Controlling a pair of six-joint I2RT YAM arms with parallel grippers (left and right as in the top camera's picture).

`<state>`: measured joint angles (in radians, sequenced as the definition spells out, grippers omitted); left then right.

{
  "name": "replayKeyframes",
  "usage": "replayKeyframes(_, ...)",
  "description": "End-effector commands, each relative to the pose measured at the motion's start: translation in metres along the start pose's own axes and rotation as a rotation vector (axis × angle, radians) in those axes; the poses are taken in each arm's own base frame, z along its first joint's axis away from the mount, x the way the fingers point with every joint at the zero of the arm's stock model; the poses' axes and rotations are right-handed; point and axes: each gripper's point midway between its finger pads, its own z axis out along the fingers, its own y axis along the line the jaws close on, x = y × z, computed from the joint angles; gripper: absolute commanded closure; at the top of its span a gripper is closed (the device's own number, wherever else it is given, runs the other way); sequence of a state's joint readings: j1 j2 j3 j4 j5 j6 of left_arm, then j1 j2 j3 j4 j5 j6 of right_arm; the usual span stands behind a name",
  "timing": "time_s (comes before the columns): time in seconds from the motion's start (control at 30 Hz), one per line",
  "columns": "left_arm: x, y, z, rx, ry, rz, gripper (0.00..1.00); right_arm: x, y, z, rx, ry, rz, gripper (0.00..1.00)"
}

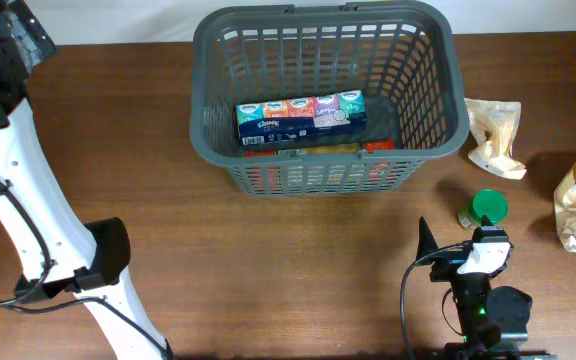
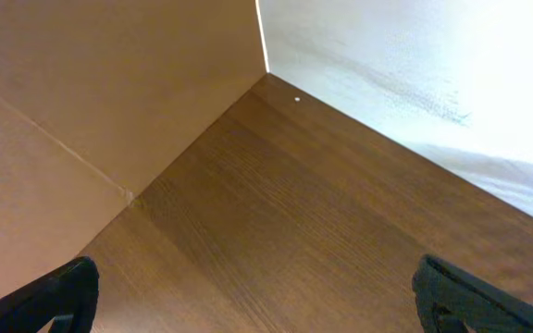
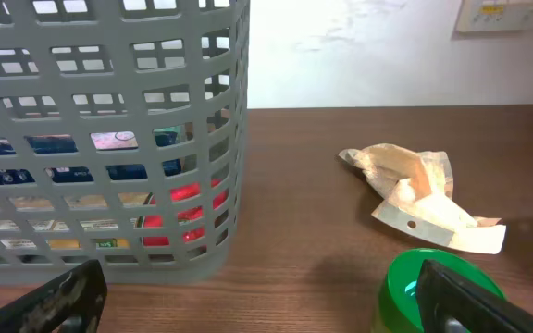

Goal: Pack container
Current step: 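Move the right gripper down over the green-lidded jar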

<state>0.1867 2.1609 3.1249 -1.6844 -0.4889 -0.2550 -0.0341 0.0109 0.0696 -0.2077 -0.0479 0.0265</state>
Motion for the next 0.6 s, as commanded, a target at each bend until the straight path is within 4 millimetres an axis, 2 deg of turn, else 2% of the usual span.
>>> replayKeyframes(0.0,0.002,0.000,0.003,0.001,0.011,-0.011,0.01,0.002,0.000,0.000,-0.001,0.000,0.008,0.01)
replayKeyframes(0.23,0.002,0.000,0.003,0.001,0.011,-0.011,0.01,0.001,-0.010,0.000,0.052,-0.002,0.008,0.01)
replayKeyframes(0.3,0.002,0.000,0.003,0.001,0.011,-0.011,0.01,-0.004,-0.007,0.000,0.037,-0.023,0.007,0.01)
replayKeyframes(0.4,0.002,0.000,0.003,0.001,0.011,-0.011,0.01,-0.022,-0.010,-0.004,0.055,-0.065,0.007,0.01)
replayKeyframes(0.57,0.002,0.000,0.003,0.001,0.011,-0.011,0.01,-0.075,-0.037,-0.023,0.225,-0.128,0.015,0.01)
